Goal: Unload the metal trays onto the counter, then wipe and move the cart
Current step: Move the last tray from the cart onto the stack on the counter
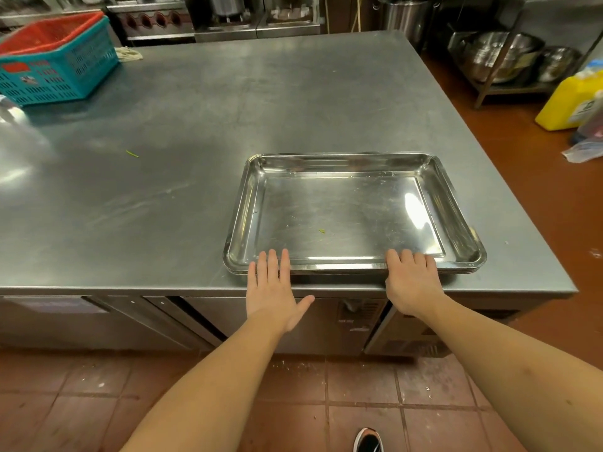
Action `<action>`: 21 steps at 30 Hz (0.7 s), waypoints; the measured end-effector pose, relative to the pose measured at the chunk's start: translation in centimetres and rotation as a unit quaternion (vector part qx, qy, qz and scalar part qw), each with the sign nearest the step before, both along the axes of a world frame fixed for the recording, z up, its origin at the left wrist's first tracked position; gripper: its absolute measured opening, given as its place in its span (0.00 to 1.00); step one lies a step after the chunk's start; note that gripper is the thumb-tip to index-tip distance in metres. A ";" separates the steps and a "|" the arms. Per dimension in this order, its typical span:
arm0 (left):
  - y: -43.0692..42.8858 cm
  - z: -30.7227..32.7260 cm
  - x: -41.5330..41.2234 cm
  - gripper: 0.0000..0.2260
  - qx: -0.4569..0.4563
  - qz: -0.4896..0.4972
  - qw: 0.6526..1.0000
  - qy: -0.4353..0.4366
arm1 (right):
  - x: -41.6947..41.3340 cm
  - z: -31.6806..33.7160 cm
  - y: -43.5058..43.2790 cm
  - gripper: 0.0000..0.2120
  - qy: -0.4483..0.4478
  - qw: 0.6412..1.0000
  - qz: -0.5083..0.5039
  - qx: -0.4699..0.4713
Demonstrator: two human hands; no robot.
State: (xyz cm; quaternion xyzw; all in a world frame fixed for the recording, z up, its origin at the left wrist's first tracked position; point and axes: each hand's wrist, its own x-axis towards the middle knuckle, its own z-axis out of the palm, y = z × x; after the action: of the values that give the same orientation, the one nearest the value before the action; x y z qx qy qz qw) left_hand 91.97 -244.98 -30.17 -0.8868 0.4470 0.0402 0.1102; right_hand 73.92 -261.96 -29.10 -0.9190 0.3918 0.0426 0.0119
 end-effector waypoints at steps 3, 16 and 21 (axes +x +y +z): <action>-0.2 0.1 0.5 0.43 0.003 0.001 1.000 0.006 | 0.3 -0.1 0.0 0.18 0.007 1.000 -0.004 0.012; -0.7 1.2 0.6 0.42 0.021 0.011 0.999 0.048 | 0.4 -0.1 -0.7 0.16 0.024 0.999 0.010 0.021; -1.8 3.1 1.6 0.22 -0.026 -0.014 0.999 0.038 | -0.6 0.9 -0.9 0.21 0.017 0.998 0.058 0.016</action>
State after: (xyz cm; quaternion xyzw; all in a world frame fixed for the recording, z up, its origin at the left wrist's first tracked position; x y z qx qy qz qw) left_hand 93.61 -246.78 -27.05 -0.8811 0.4638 0.0603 0.0703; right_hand 73.35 -262.83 -28.17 -0.9390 0.3373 0.0652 0.0169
